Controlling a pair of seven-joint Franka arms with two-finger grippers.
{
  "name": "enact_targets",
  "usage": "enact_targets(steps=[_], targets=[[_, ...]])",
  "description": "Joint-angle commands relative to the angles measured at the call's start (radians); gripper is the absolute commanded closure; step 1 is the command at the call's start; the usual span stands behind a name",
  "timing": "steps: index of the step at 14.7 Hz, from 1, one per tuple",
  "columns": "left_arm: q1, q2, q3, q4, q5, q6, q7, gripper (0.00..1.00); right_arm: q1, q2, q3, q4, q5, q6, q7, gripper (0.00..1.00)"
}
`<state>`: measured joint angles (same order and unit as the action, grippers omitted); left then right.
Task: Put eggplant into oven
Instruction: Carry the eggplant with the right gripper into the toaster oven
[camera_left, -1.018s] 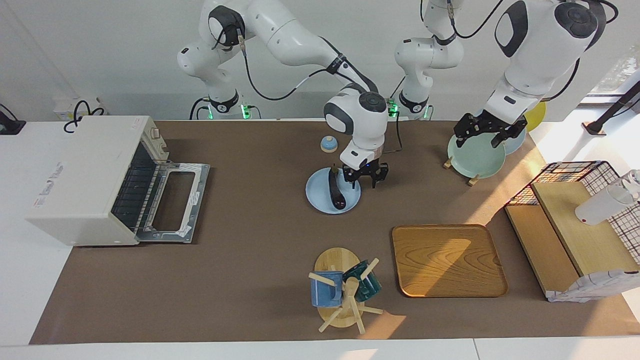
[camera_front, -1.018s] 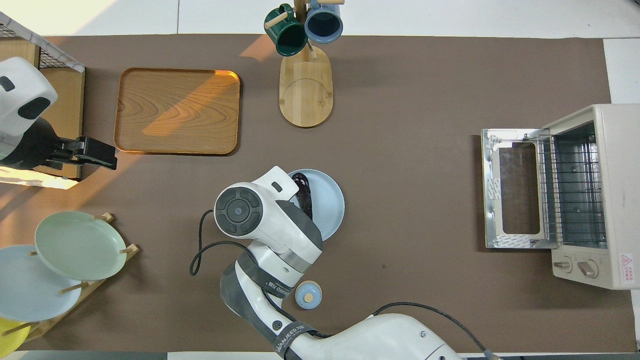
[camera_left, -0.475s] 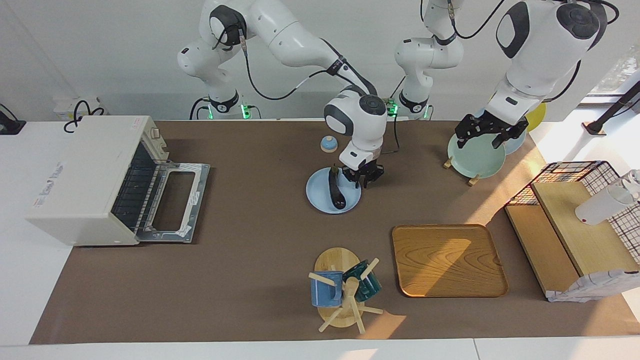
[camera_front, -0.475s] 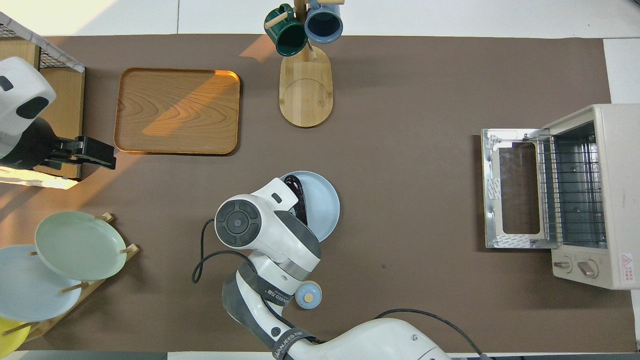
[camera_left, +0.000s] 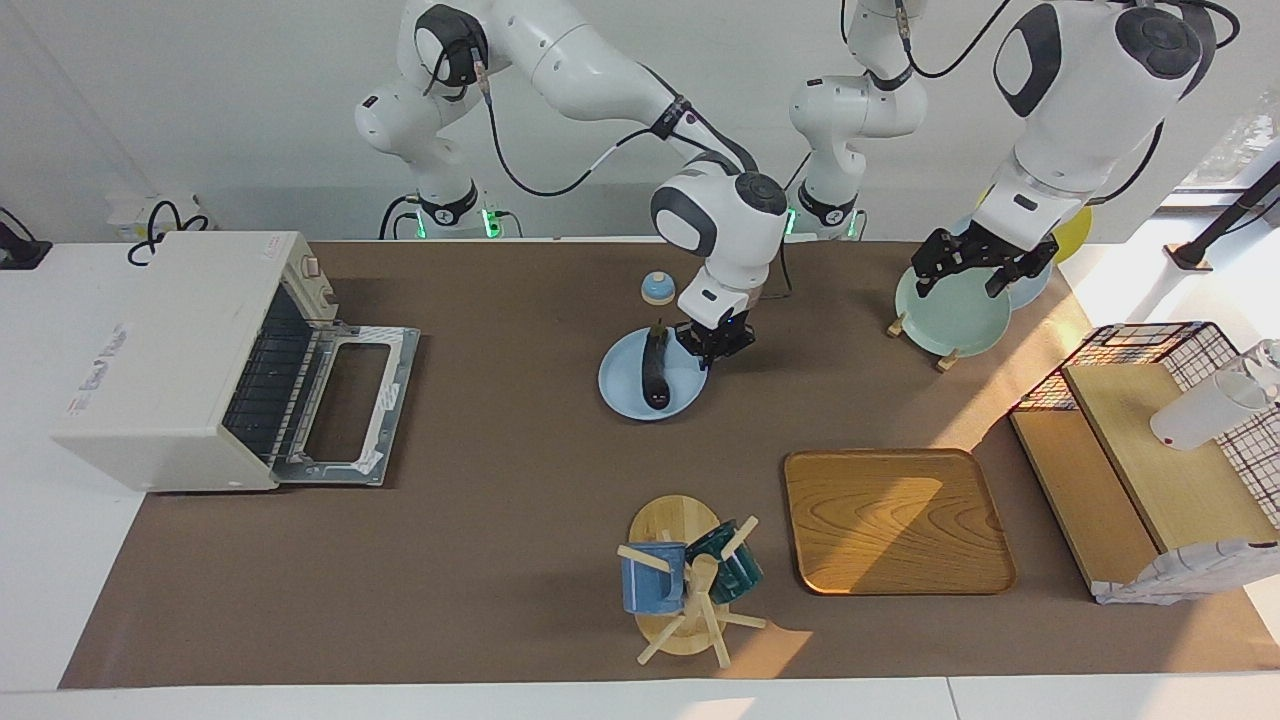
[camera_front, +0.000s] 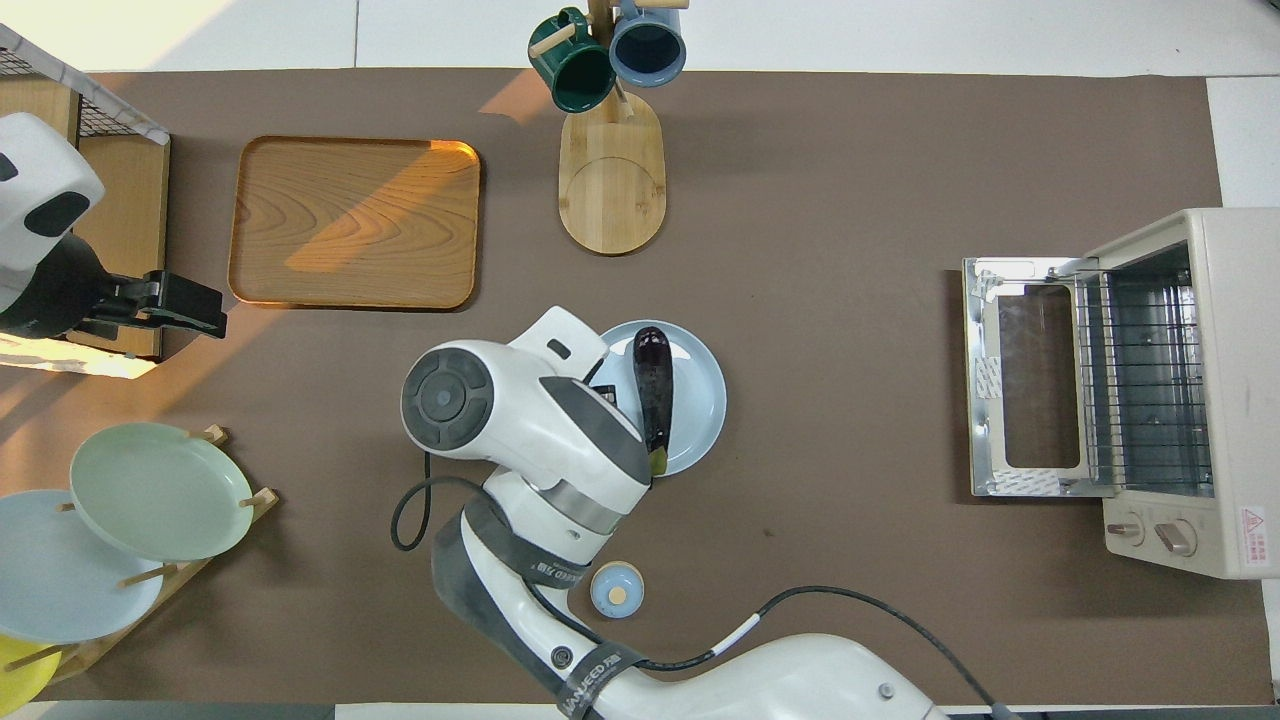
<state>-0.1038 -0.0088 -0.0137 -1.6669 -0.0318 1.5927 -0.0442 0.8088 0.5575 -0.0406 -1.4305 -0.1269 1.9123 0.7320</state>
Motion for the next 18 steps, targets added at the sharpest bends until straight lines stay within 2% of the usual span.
enact_targets(steps=[1,3,6,8,11,15,18], targets=[[0.023,-0.003,-0.012,0.009,-0.002,-0.019,0.012,0.0,-0.135,-0.08,0.01,-0.016,-0.017,-0.068,-0.202,1.0],[0.042,0.003,-0.022,0.015,-0.002,-0.019,0.013,0.0,-0.213,-0.161,0.01,-0.095,-0.017,-0.081,-0.297,1.0],[0.055,0.003,-0.034,0.015,0.0,-0.02,0.013,0.0,-0.336,-0.327,0.008,-0.313,-0.019,-0.064,-0.423,1.0],[0.056,0.001,-0.04,0.013,0.0,-0.019,0.012,0.0,-0.434,-0.413,0.008,-0.417,-0.036,-0.062,-0.518,1.0],[0.056,-0.005,-0.04,0.006,0.0,-0.019,0.012,0.0,-0.537,-0.496,0.008,-0.516,-0.062,-0.056,-0.624,1.0],[0.055,-0.008,-0.04,0.004,-0.002,-0.016,0.006,0.0,-0.707,-0.59,0.008,-0.657,-0.062,0.033,-0.818,1.0],[0.055,-0.008,-0.038,0.004,-0.002,-0.013,0.006,0.0,-0.801,-0.636,0.01,-0.786,-0.06,0.17,-0.907,1.0]])
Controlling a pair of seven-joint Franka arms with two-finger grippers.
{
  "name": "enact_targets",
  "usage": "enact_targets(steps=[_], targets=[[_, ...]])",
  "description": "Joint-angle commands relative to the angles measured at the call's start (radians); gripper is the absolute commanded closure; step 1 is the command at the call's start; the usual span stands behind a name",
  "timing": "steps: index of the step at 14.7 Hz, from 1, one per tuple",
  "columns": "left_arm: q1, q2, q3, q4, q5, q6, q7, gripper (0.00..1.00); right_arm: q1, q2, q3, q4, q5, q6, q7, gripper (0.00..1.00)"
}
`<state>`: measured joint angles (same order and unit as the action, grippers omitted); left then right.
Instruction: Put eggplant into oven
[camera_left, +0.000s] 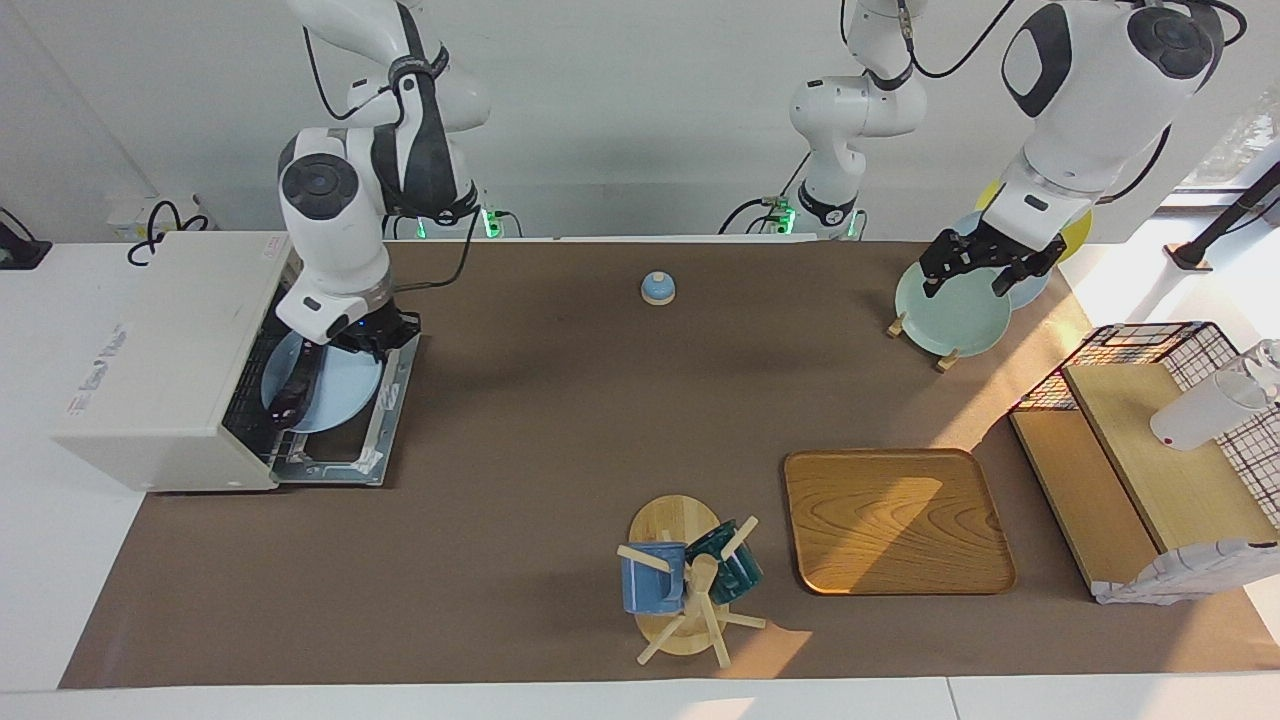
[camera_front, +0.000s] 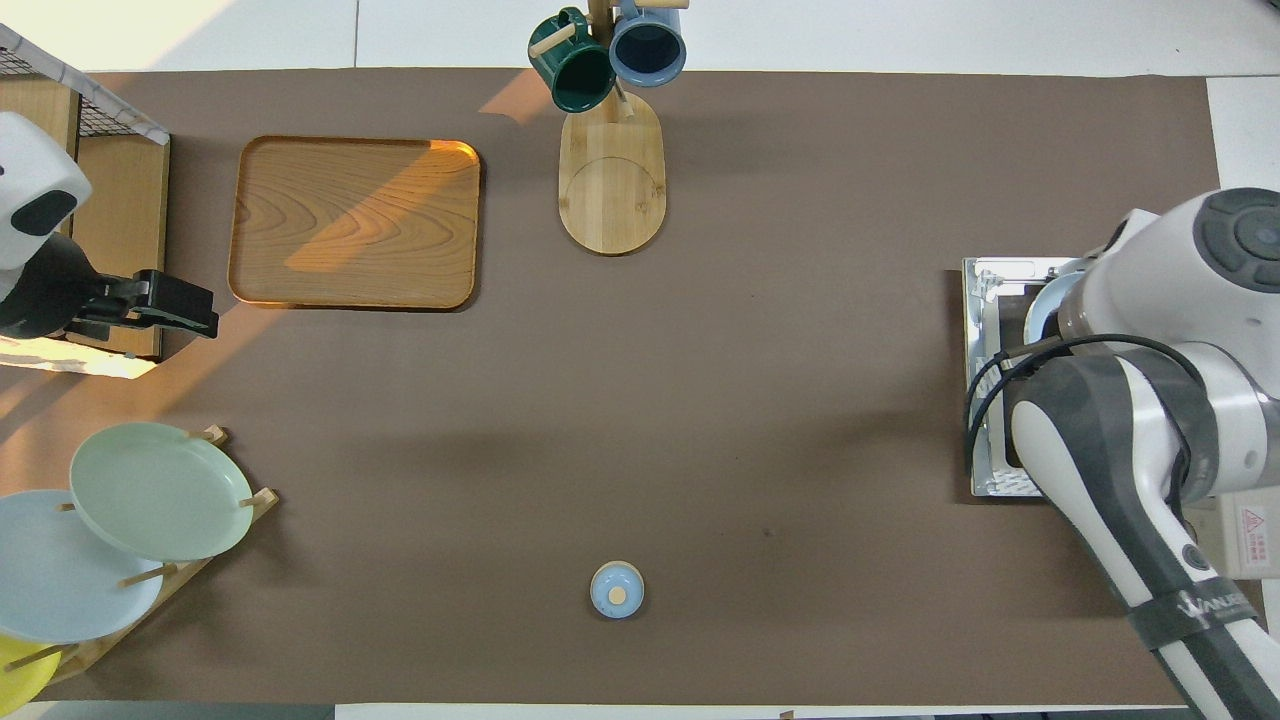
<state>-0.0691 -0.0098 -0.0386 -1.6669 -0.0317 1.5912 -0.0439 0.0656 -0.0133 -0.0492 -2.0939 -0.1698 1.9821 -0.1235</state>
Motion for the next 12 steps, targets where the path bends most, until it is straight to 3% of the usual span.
enact_targets(steps=[1,9,10,11,12], targets=[[0.02,-0.007,-0.014,0.004,-0.002,-0.01,0.006,0.0,-0.076,-0.073,0.017,-0.153,-0.016,0.141,-0.08,1.0],[0.02,-0.007,-0.014,0.004,-0.002,-0.008,0.006,0.0,-0.158,-0.089,0.018,-0.219,-0.013,0.218,-0.134,1.0],[0.02,-0.007,-0.014,0.004,-0.002,-0.008,0.004,0.0,-0.155,-0.091,0.019,-0.219,-0.013,0.218,-0.134,0.67],[0.02,-0.007,-0.015,0.004,-0.002,-0.008,0.004,0.0,-0.151,-0.091,0.019,-0.218,-0.013,0.215,-0.133,0.48],[0.02,-0.007,-0.014,0.004,-0.002,-0.008,0.006,0.0,-0.15,-0.091,0.019,-0.218,-0.013,0.212,-0.136,0.39]])
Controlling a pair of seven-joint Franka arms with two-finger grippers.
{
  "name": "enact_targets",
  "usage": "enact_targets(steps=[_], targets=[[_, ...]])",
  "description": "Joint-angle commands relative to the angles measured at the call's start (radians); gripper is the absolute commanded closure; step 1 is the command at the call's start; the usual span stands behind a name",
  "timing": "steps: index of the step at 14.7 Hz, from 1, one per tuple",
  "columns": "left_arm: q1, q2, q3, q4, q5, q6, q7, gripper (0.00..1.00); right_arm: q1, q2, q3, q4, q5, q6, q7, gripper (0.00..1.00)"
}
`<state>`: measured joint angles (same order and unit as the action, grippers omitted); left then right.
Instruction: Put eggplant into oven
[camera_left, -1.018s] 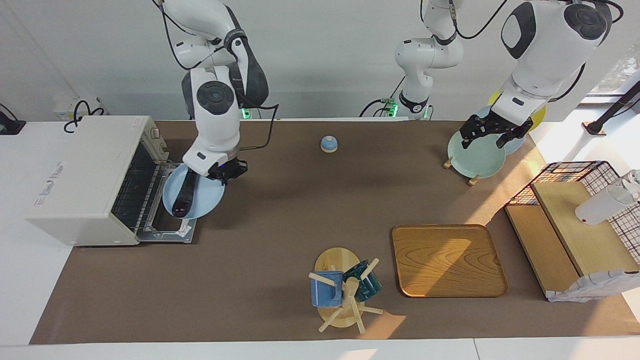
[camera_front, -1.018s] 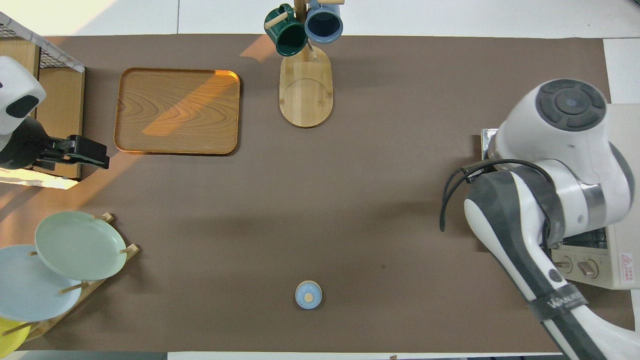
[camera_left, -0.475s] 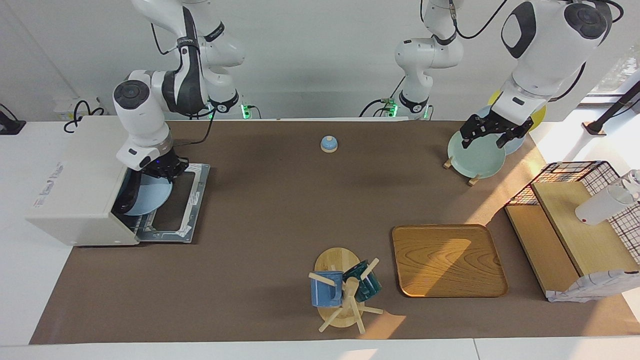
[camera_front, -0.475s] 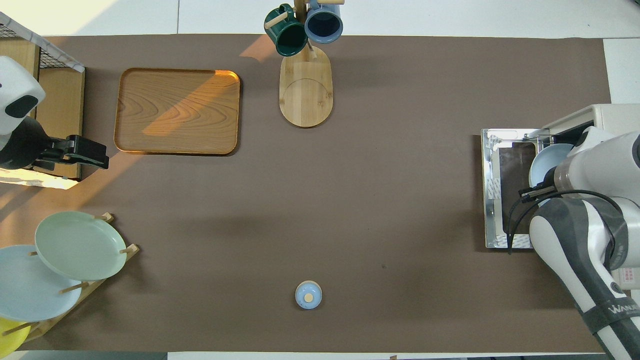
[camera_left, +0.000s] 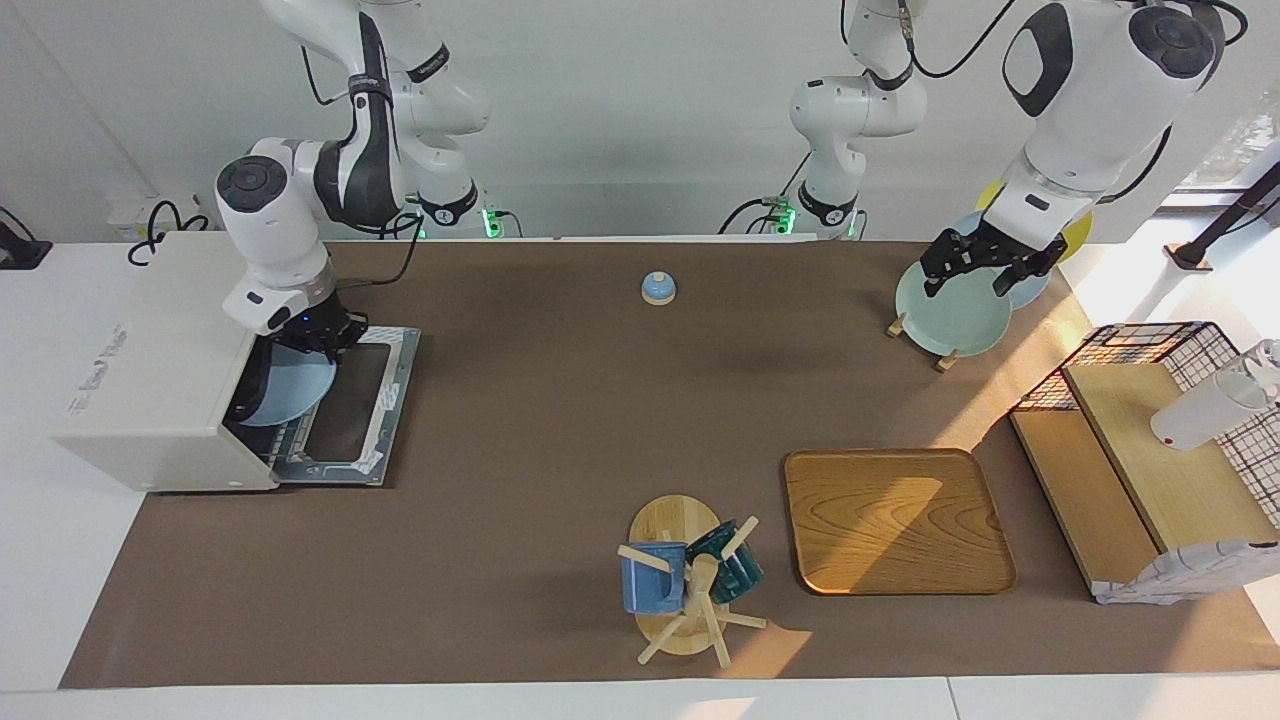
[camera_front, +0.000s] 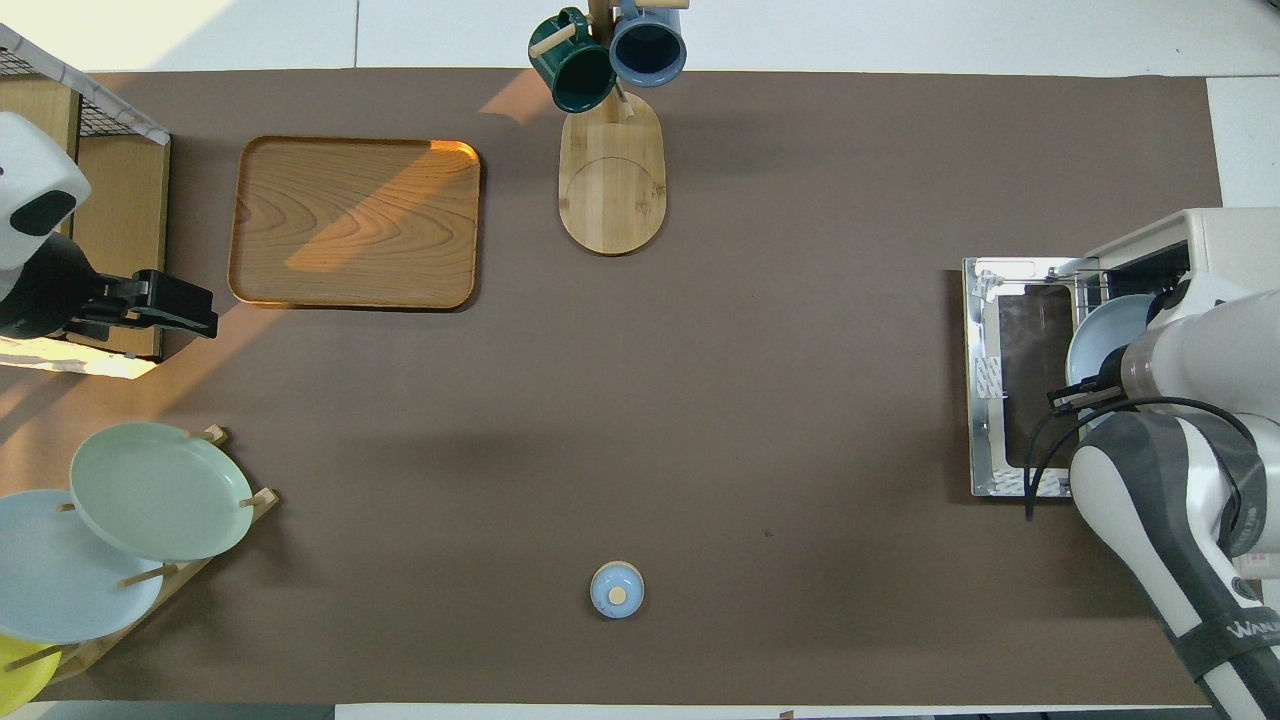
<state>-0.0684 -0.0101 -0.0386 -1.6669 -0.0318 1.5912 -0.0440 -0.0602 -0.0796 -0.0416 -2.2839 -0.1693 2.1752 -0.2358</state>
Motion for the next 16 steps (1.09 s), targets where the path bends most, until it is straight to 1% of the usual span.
enact_targets(steps=[1,2,3,5,7,8,9,11,12,13,15,16], targets=[[0.019,-0.007,-0.015,0.004,-0.002,-0.007,0.006,0.0,-0.023,-0.023,0.012,-0.022,-0.013,0.011,-0.023,0.27],[0.019,-0.007,-0.014,0.004,-0.002,-0.007,0.004,0.0,-0.007,-0.02,0.015,-0.008,-0.003,-0.006,-0.023,0.18],[0.019,-0.007,-0.014,0.004,-0.002,-0.007,0.006,0.0,0.031,-0.014,0.017,0.018,0.004,-0.04,-0.016,0.14],[0.019,-0.007,-0.014,0.004,-0.002,-0.007,0.006,0.0,0.104,-0.008,0.017,0.053,0.048,-0.066,0.015,0.15],[0.019,-0.007,-0.014,0.004,-0.002,-0.007,0.004,0.0,0.187,-0.002,0.017,0.072,0.063,-0.071,0.094,0.29],[0.019,-0.007,-0.014,0.004,-0.002,-0.007,0.006,0.0,0.222,0.001,0.017,0.07,0.063,-0.058,0.148,0.46],[0.019,-0.007,-0.014,0.004,-0.002,-0.007,0.006,0.0,0.247,0.009,0.017,0.072,0.063,-0.049,0.182,0.56],[0.019,-0.007,-0.014,0.004,0.0,-0.007,0.004,0.0,0.253,0.05,0.017,0.073,0.063,0.0,0.197,0.93],[0.019,-0.007,-0.014,0.004,-0.002,-0.007,0.006,0.0,0.255,0.095,0.017,0.072,0.063,0.049,0.22,1.0],[0.019,-0.007,-0.014,0.004,-0.002,-0.007,0.004,0.0,0.26,0.116,0.017,0.067,0.063,0.083,0.246,1.0],[0.019,-0.007,-0.014,0.004,-0.002,-0.007,0.004,0.0,0.269,0.126,0.017,0.069,0.057,0.095,0.254,1.0],[0.019,-0.007,-0.014,0.004,-0.002,-0.007,0.006,0.0,0.29,0.135,0.017,0.07,0.056,0.098,0.268,1.0]])
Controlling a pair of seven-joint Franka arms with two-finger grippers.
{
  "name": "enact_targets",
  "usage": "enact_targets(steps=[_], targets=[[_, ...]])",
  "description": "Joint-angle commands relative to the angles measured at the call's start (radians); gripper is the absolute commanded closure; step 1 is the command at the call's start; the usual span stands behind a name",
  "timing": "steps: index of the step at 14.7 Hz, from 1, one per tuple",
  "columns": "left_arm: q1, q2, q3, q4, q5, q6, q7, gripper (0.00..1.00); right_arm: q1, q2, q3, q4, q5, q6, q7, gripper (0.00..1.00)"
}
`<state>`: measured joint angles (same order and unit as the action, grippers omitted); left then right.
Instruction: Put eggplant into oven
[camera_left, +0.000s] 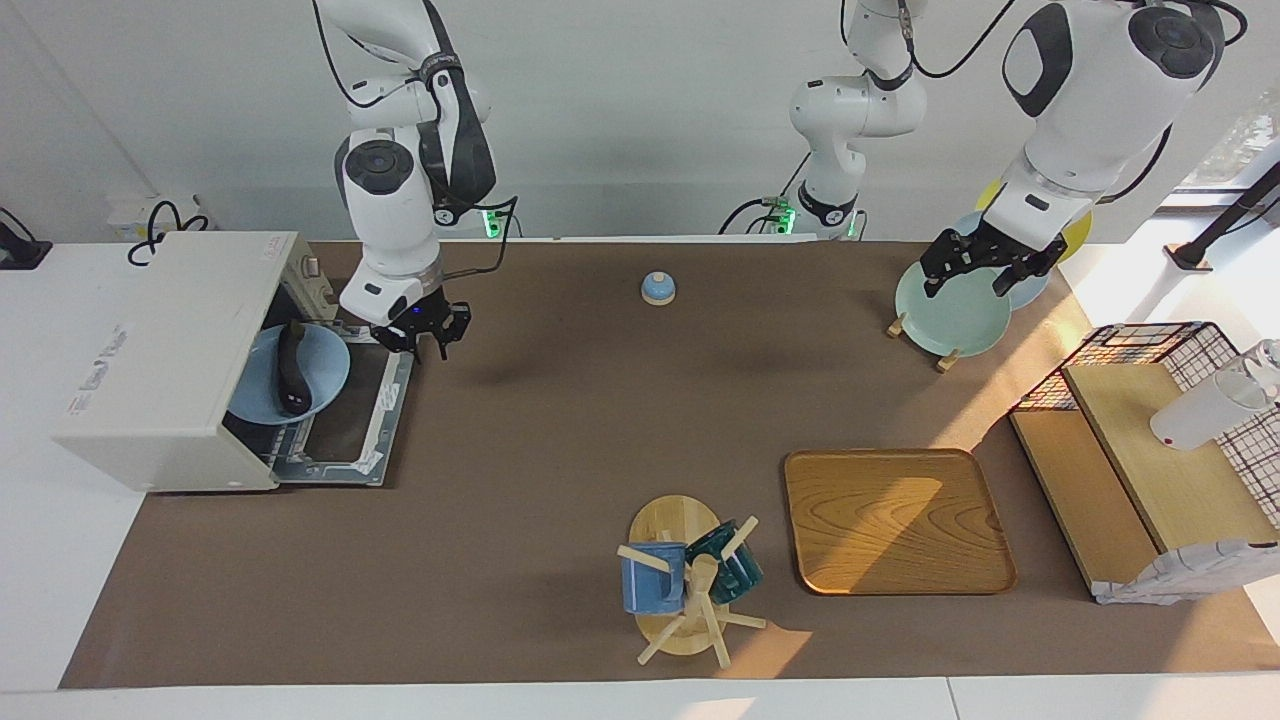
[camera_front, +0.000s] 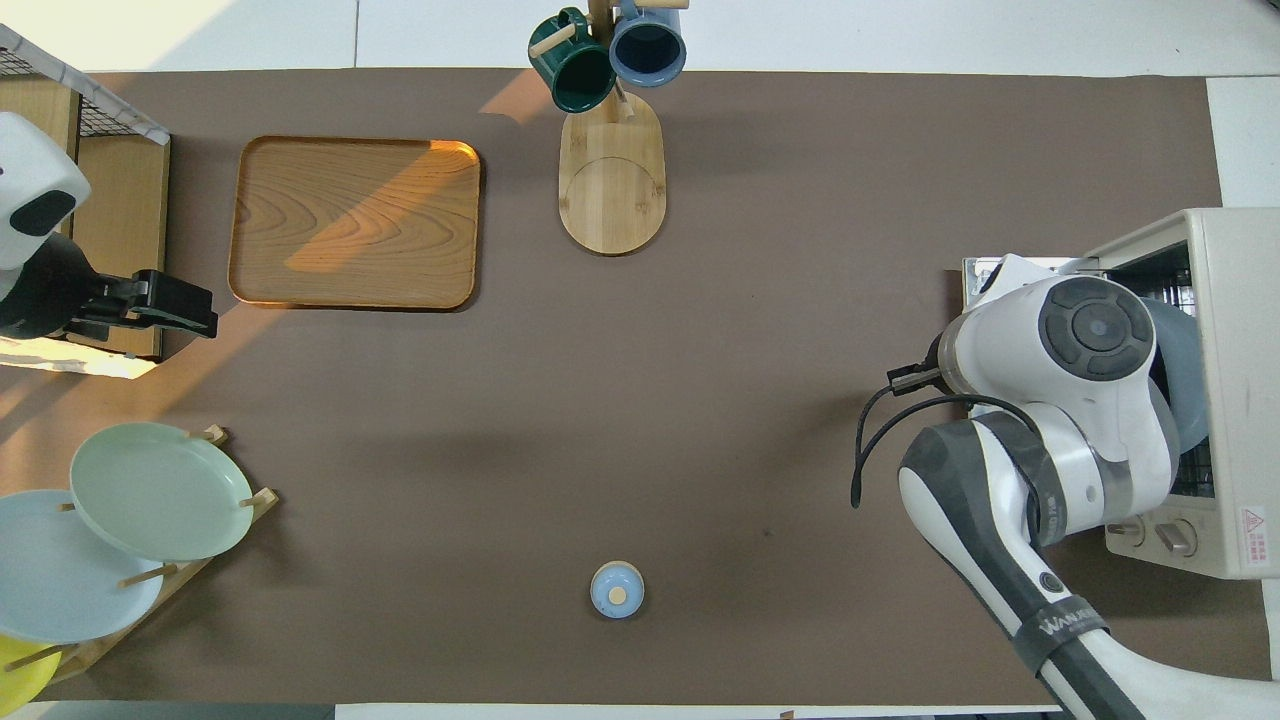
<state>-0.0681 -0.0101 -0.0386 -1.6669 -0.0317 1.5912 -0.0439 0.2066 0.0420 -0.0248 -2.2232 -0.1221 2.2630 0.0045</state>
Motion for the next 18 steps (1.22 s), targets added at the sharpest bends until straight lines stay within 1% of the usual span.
enact_targets(steps=[1,5,6,7,9,11,14,15,16,17,18], targets=[[0.019,-0.007,-0.014,0.004,-0.002,-0.007,0.004,0.0,0.025,0.033,0.0,0.007,0.006,0.035,0.054,1.0],[0.019,-0.007,-0.014,0.004,-0.002,-0.007,0.004,0.0,-0.018,0.09,-0.003,0.0,-0.002,0.053,0.065,1.0],[0.019,-0.007,-0.014,0.004,-0.002,-0.007,0.004,0.0,-0.024,0.105,-0.004,0.0,-0.023,0.072,0.065,1.0],[0.019,-0.007,-0.014,0.004,-0.002,-0.007,0.006,0.0,-0.035,0.122,-0.006,-0.006,-0.103,0.075,0.069,1.0],[0.019,-0.007,-0.014,0.004,-0.002,-0.007,0.004,0.0,-0.056,0.127,-0.004,-0.006,-0.164,0.076,0.083,1.0],[0.019,-0.007,-0.014,0.004,-0.002,-0.007,0.004,0.0,-0.049,0.125,-0.003,-0.004,-0.276,0.064,0.086,1.0],[0.019,-0.007,-0.014,0.004,-0.002,-0.007,0.004,0.0,-0.047,0.124,-0.003,-0.004,-0.307,0.046,0.086,1.0],[0.019,-0.007,-0.014,0.004,-0.002,-0.007,0.006,0.0,-0.047,0.124,-0.004,0.002,-0.326,0.026,0.083,1.0],[0.019,-0.007,-0.014,0.004,-0.002,-0.007,0.006,0.0,-0.047,0.122,-0.001,0.019,-0.379,-0.014,0.078,1.0],[0.019,-0.007,-0.014,0.004,-0.002,-0.007,0.004,0.0,-0.047,0.124,0.0,0.061,-0.416,-0.072,0.065,1.0],[0.019,-0.007,-0.014,0.004,-0.002,-0.007,0.006,0.0,-0.047,0.121,0.002,0.107,-0.418,-0.136,0.002,1.0]])
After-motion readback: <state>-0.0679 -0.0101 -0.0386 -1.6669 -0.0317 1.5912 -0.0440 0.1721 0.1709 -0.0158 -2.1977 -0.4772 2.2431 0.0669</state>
